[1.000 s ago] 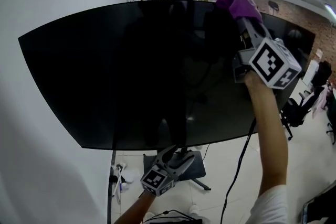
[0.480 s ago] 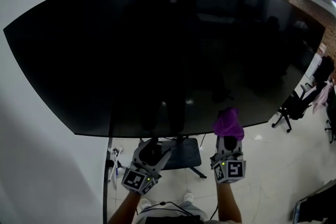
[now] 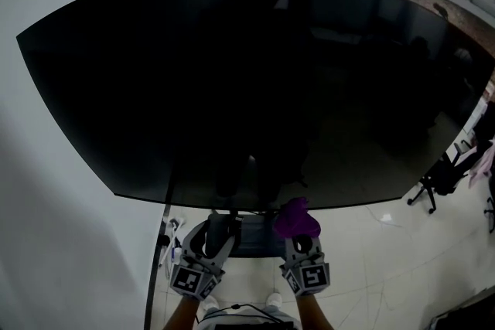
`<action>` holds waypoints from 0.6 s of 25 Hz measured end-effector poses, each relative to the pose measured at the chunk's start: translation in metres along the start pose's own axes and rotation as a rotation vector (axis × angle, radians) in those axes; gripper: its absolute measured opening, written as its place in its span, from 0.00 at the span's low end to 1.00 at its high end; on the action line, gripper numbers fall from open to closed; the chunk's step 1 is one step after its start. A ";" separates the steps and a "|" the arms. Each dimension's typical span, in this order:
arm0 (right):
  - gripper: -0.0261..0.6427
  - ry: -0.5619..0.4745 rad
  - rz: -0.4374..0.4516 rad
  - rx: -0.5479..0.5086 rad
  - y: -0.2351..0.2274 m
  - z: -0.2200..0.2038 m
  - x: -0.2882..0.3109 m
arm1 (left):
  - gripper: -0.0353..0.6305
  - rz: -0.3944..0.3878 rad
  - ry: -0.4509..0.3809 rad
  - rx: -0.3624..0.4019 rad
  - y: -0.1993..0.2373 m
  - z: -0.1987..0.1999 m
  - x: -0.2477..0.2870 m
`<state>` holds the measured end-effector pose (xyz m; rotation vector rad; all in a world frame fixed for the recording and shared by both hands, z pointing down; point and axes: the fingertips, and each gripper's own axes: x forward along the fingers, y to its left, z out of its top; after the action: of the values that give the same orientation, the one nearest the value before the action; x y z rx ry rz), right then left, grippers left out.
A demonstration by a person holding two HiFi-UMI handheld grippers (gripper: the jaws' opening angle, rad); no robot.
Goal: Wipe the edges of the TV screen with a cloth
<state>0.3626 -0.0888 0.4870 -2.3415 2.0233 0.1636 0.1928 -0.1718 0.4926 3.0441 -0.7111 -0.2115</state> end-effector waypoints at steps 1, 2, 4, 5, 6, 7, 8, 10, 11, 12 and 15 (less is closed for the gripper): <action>0.09 0.004 0.013 0.000 0.003 -0.001 0.003 | 0.45 0.006 0.006 0.002 0.002 0.000 -0.001; 0.09 0.010 0.023 0.005 0.005 -0.003 0.004 | 0.45 0.010 0.012 0.006 0.002 -0.001 -0.002; 0.09 0.025 0.043 0.017 0.006 -0.011 0.001 | 0.45 0.016 0.010 0.011 -0.004 -0.010 -0.003; 0.09 0.034 0.056 0.022 0.007 -0.017 -0.002 | 0.45 0.020 0.006 0.010 -0.009 -0.015 -0.003; 0.09 0.041 0.066 0.026 0.007 -0.024 -0.005 | 0.45 0.023 0.008 0.011 -0.014 -0.020 -0.004; 0.09 0.045 0.071 0.026 0.006 -0.031 -0.009 | 0.45 0.025 0.011 0.016 -0.017 -0.026 -0.005; 0.09 0.047 0.072 0.026 0.005 -0.039 -0.012 | 0.45 0.026 0.013 0.023 -0.019 -0.029 -0.006; 0.09 0.054 0.074 0.033 0.004 -0.047 -0.014 | 0.45 0.027 0.008 0.035 -0.019 -0.030 -0.007; 0.09 0.060 0.077 0.038 0.005 -0.048 -0.014 | 0.45 0.027 0.005 0.029 -0.019 -0.026 -0.007; 0.09 0.064 0.082 0.045 0.007 -0.046 -0.012 | 0.45 0.025 0.002 0.009 -0.021 -0.019 -0.006; 0.09 0.066 0.106 0.058 0.014 -0.036 -0.008 | 0.45 0.026 -0.002 -0.021 -0.024 -0.011 -0.003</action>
<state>0.3496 -0.0863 0.5244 -2.2361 2.1522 0.0310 0.2019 -0.1492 0.5031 3.0136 -0.7436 -0.2205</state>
